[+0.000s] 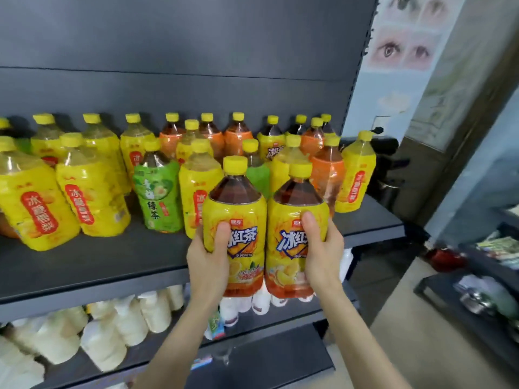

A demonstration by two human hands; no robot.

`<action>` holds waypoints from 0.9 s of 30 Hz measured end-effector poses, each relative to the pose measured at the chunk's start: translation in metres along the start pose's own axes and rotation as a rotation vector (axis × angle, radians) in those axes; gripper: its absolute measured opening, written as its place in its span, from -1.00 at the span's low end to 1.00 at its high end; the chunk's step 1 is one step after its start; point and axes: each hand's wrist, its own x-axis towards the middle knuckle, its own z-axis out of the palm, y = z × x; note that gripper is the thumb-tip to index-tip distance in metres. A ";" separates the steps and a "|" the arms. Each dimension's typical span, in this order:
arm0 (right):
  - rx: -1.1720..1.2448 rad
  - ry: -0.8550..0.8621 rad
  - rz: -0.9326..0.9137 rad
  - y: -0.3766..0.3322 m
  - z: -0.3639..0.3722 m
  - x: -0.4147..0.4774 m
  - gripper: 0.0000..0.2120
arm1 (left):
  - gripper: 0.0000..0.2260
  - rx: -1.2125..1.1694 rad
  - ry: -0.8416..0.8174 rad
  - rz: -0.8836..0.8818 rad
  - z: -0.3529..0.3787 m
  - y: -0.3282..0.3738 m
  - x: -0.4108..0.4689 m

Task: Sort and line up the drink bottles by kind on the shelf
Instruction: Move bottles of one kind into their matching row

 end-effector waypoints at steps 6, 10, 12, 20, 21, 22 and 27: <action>-0.009 0.042 0.047 0.010 -0.090 0.038 -0.54 | -0.48 0.000 -0.024 -0.046 0.094 -0.016 -0.026; -0.005 0.057 0.035 0.019 -0.120 0.075 -0.55 | -0.40 0.041 -0.024 -0.037 0.139 -0.024 -0.013; 0.012 0.052 0.035 0.023 -0.128 0.094 -0.54 | -0.37 0.057 -0.018 -0.022 0.159 -0.031 -0.004; -0.011 0.048 0.006 0.053 -0.146 0.170 -0.54 | -0.70 0.057 0.042 0.023 0.227 -0.052 0.020; 0.001 0.041 0.003 0.056 -0.147 0.177 -0.54 | -0.72 0.070 0.054 0.039 0.232 -0.054 0.021; 0.006 0.034 0.000 0.060 -0.148 0.184 -0.54 | -0.72 0.082 0.064 0.051 0.236 -0.058 0.023; -0.016 -0.003 -0.008 0.077 -0.144 0.206 -0.60 | -0.58 0.115 0.098 0.041 0.249 -0.076 0.027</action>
